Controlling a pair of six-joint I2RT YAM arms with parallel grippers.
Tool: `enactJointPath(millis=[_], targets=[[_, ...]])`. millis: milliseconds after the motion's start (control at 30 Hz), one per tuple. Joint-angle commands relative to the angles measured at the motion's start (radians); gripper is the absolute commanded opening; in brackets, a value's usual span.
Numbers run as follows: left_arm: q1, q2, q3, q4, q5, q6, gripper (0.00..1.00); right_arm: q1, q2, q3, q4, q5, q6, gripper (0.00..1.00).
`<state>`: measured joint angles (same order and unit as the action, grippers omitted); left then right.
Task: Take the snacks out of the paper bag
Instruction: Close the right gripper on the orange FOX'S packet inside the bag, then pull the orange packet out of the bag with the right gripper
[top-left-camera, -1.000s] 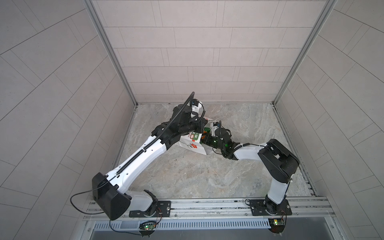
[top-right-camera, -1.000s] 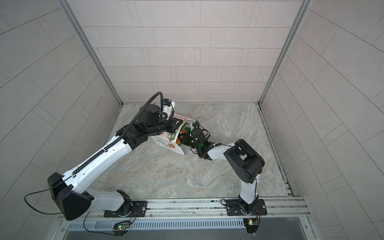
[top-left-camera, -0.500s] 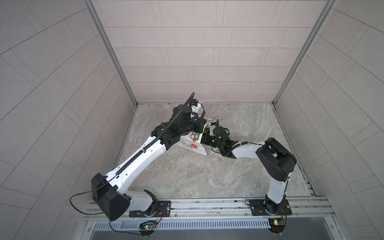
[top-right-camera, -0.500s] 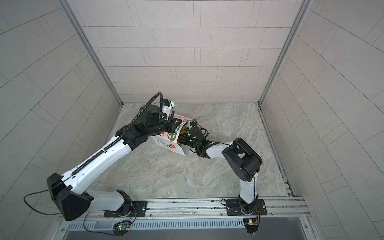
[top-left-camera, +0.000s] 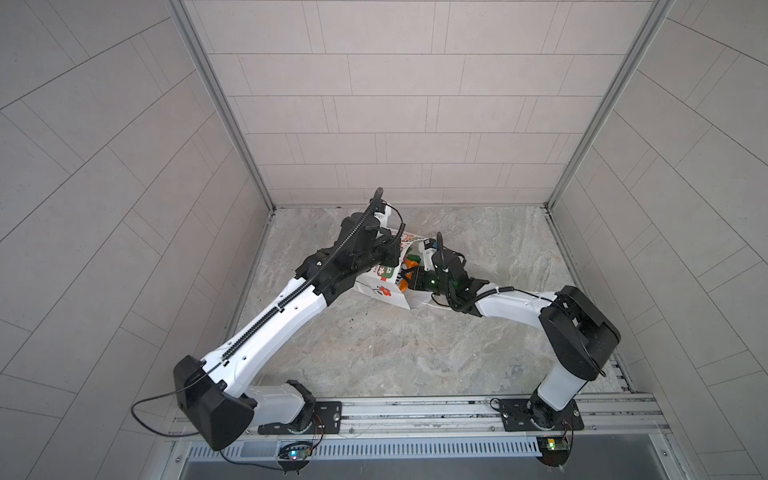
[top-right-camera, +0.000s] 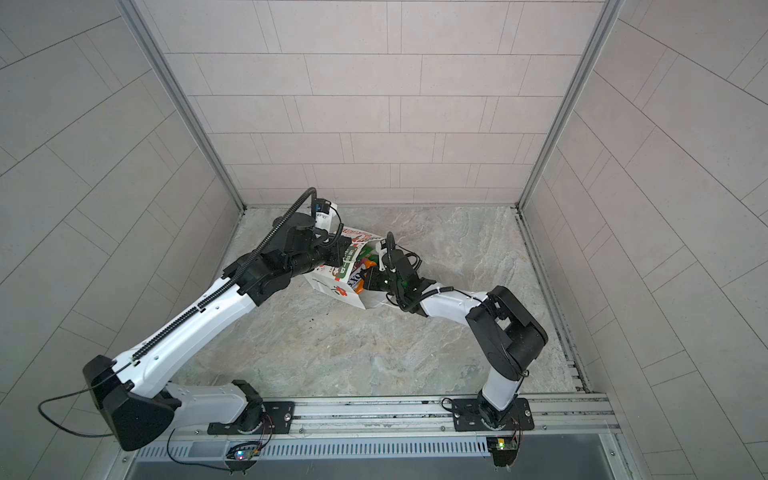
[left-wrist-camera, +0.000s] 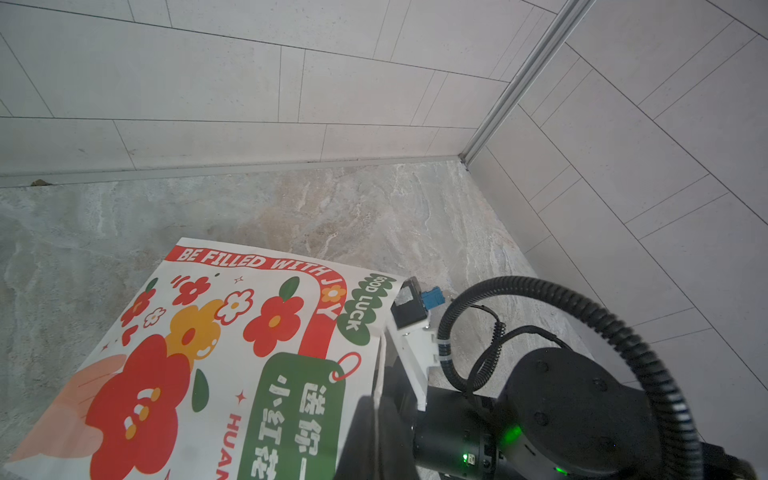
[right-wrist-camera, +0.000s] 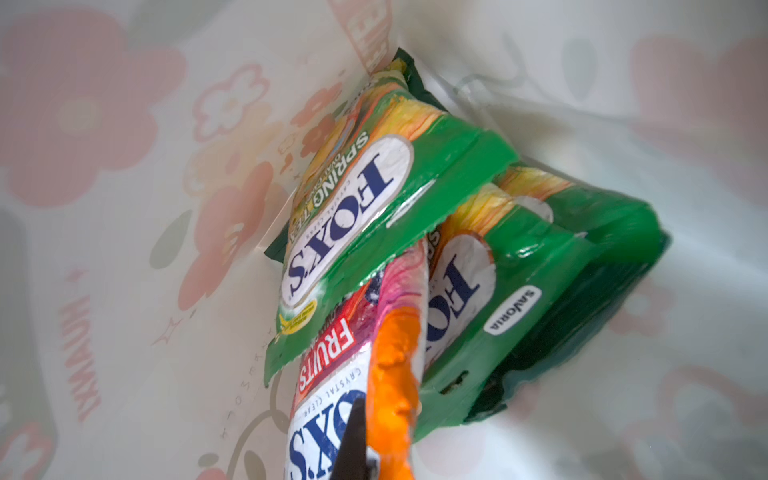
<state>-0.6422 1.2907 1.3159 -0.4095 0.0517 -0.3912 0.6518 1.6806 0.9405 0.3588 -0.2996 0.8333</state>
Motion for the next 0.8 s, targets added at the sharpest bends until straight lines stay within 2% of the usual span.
enactJointPath(millis=[0,300,767], targets=[[-0.005,-0.027,-0.009,-0.006,-0.041,0.010,0.00,-0.012,-0.056,-0.013,-0.032,-0.012,-0.043,0.00],[-0.006,-0.027,-0.016,-0.006,-0.069,-0.002,0.00,-0.040,-0.142,-0.020,-0.105,-0.088,-0.094,0.00],[-0.005,-0.033,-0.025,-0.004,-0.100,-0.005,0.00,-0.065,-0.327,0.004,-0.311,-0.177,-0.208,0.00]])
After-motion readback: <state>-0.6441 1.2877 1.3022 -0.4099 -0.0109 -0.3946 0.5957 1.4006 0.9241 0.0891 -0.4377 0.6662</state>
